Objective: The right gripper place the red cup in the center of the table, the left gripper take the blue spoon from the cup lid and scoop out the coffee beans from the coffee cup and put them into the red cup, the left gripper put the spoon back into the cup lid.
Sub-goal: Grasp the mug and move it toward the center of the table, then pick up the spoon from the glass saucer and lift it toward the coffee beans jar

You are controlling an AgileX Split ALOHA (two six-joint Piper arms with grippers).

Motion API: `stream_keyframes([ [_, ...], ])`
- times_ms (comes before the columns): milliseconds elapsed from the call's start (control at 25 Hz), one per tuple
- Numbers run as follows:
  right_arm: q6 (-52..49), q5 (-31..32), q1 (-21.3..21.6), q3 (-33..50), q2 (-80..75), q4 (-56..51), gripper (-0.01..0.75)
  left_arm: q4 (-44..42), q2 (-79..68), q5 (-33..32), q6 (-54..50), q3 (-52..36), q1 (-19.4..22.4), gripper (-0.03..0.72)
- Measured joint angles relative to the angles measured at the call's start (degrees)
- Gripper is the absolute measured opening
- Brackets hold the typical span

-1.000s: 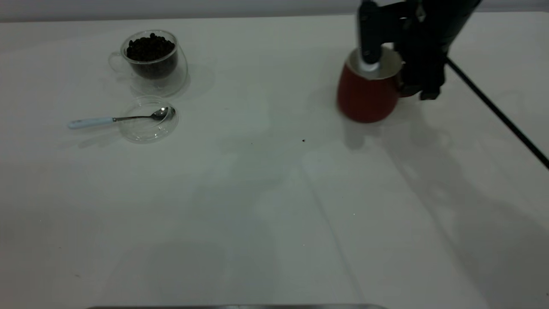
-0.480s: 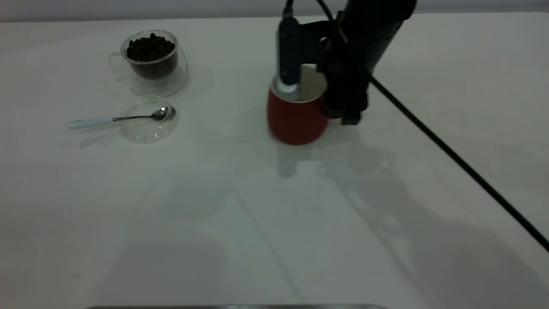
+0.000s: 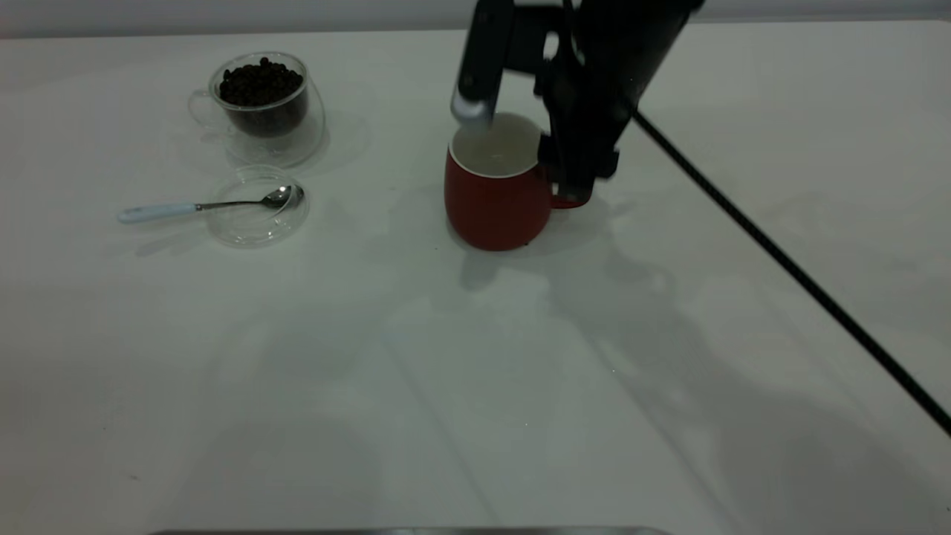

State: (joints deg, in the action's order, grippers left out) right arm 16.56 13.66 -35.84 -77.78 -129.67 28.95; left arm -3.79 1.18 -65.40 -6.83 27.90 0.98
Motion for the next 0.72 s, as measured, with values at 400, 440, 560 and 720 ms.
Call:
stream_keyframes([
  [400,-4.7,8.2,-0.1,0.0,11.9,-0.2,0.269,0.0,0.0,0.0,0.0,0.0,0.0,0.449],
  [440,-5.4,9.5,-0.1,0.0,13.9,-0.2,0.27,0.0,0.0,0.0,0.0,0.0,0.0,0.449],
  [560,-8.0,14.6,-0.1,0.1,21.4,0.0,0.301,0.0,0.0,0.0,0.0,0.0,0.0,0.449],
  [720,-13.3,22.9,-0.1,0.1,34.0,1.9,0.399,0.0,0.0,0.0,0.0,0.0,0.0,0.449],
])
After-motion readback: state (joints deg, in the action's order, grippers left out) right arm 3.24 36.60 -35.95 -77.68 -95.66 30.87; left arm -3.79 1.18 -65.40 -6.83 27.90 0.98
